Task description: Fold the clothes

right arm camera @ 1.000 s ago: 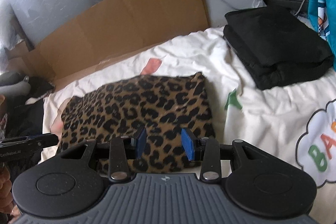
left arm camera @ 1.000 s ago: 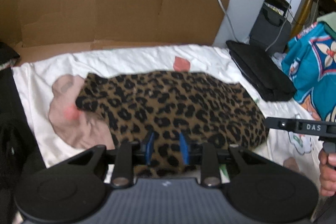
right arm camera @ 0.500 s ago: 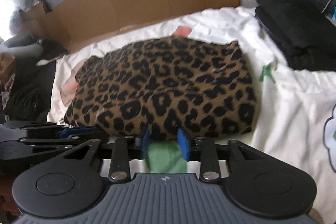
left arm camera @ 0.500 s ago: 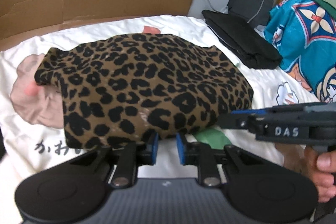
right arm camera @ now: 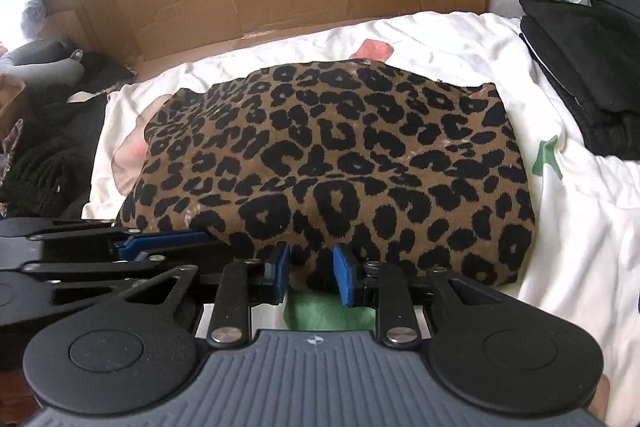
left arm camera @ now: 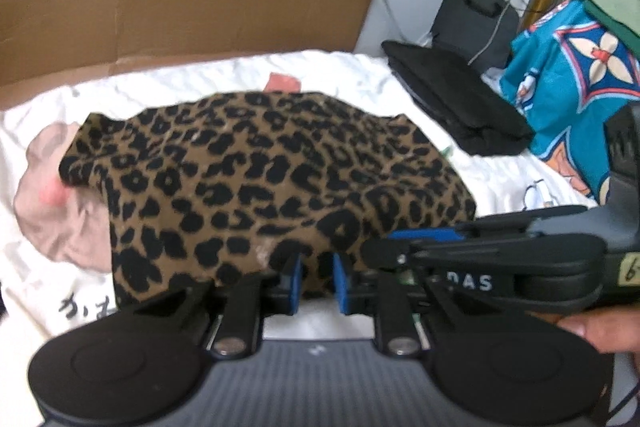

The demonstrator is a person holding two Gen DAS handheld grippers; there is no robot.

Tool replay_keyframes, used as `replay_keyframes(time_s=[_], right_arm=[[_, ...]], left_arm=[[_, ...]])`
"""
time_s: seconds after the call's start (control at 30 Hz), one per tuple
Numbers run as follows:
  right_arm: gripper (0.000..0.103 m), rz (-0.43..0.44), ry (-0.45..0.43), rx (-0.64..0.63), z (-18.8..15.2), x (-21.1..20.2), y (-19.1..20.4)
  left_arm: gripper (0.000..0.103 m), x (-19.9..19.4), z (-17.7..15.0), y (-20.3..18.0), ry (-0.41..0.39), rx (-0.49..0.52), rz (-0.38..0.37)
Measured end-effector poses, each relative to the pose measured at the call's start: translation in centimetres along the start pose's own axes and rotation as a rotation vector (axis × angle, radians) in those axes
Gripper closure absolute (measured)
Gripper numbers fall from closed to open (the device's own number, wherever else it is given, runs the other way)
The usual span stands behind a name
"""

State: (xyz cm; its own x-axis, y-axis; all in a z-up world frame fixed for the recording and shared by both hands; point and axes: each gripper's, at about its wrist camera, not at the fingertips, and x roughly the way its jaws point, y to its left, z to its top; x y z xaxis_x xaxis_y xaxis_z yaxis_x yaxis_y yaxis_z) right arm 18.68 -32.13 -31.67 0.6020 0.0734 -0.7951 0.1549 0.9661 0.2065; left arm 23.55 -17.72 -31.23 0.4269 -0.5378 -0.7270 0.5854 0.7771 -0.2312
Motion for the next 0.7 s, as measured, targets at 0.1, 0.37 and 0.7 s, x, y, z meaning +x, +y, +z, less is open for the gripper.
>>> replay_keyframes(time_s=[0.1,0.37,0.7], right_arm=[[0.072,0.005,-0.024,0.008,0.3,-0.4,0.0],[0.072,-0.008,0.012,0.006,0.8,0.5,-0.4],[0.073,-0.007,0.052,-0.031,-0.5,1.0,-0.1]], left_arm=[[0.085,0.4,0.3,0.2,-0.002,0.002,0.008],[0.086,3.2,0.2,1.3,0.047,-0.001,0.028],[0.092,4.7,0.9,2.0,0.045,0.016,0.041]])
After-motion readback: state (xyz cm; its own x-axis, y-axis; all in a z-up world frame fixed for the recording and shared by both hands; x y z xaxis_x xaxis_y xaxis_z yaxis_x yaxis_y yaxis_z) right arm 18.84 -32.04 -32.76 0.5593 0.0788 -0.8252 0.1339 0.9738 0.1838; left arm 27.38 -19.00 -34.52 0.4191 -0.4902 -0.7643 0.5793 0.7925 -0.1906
